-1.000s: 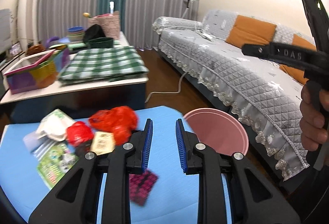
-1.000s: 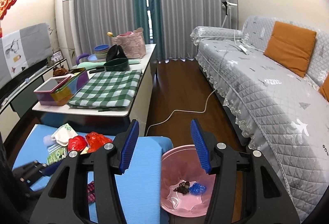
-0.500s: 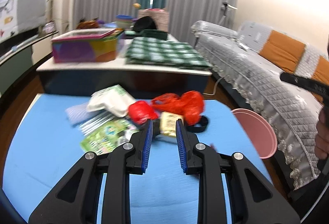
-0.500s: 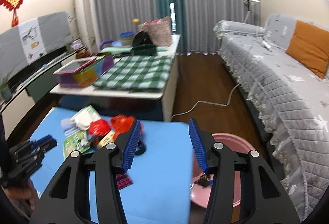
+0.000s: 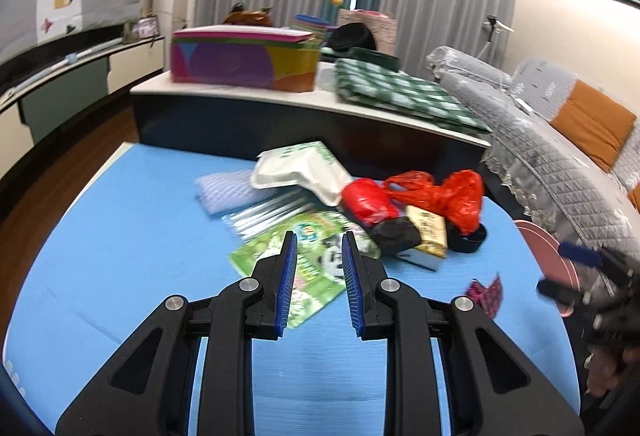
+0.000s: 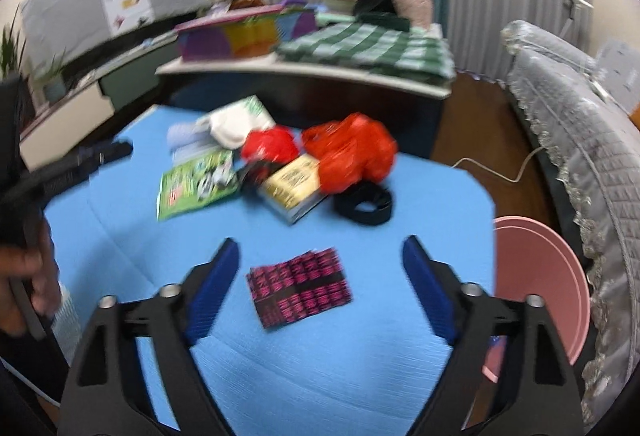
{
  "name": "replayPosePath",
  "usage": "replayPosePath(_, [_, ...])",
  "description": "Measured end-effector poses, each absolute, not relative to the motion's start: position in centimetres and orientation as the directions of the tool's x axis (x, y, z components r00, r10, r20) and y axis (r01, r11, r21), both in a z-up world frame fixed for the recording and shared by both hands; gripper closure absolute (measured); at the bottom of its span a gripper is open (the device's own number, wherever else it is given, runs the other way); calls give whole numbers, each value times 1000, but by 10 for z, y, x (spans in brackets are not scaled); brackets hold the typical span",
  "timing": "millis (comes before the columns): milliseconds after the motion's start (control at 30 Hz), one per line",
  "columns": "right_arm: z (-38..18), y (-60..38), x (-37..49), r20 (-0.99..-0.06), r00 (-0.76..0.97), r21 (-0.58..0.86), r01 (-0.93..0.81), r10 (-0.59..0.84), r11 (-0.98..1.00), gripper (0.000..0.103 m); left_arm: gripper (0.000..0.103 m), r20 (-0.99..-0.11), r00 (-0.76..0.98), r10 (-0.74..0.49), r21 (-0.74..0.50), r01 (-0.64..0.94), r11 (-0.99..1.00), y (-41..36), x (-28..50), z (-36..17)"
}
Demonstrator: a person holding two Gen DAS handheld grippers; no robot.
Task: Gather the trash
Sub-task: 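Move both open tools back over the table, then grasp the black-and-pink printed card with the right tool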
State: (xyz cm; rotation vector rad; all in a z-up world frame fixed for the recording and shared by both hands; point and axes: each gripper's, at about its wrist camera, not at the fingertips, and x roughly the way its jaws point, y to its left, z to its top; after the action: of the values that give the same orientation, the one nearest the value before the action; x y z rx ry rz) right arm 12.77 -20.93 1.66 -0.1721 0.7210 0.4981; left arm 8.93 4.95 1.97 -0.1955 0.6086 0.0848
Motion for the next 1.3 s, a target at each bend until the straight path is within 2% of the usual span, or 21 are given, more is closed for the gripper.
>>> replayPosePath(200, [-14, -194, 144, -734, 563, 34, -529, 380, 848, 9, 80, -609, 791, 59, -189, -217, 958, 78, 94, 4])
replayPosePath(467, [-43, -178, 159, -800, 473, 44, -566, 368, 823, 9, 80, -648, 758, 73, -205, -266, 942, 91, 110, -17])
replayPosePath(533, [-47, -176, 161, -808, 476, 24, -564, 348, 825, 12, 80, -653, 754, 72, -203, -265, 943, 90, 114, -20])
replayPosePath(600, [-49, -175, 166, -814, 471, 23, -559, 341, 829, 22, 80, -656, 752, 67, -203, -262, 944, 88, 119, -22])
replayPosePath(667, [-52, -177, 171, -822, 455, 38, -558, 343, 829, 28, 80, -658, 751, 59, -205, -255, 945, 84, 124, -24])
replayPosePath(900, [-45, -190, 180, -803, 494, 25, -532, 334, 846, 29, 79, -667, 743, 45, -197, -234, 952, 64, 147, -29])
replayPosePath(967, [-41, -196, 183, -798, 502, 32, -517, 333, 856, 29, 76, -673, 738, 44, -195, -234, 953, 58, 154, -30])
replayPosePath(1133, [-32, -210, 189, -789, 510, 60, -492, 343, 869, 29, 46, -688, 718, 105, -123, -258, 958, 36, 173, -32])
replayPosePath(1267, [-27, -218, 188, -784, 513, 71, -486, 350, 871, 29, 44, -709, 692, 139, -93, -287, 953, 23, 186, -36])
replayPosePath(1300, [-26, -220, 188, -783, 513, 74, -484, 352, 872, 29, 40, -713, 686, 147, -87, -294, 952, 21, 188, -36])
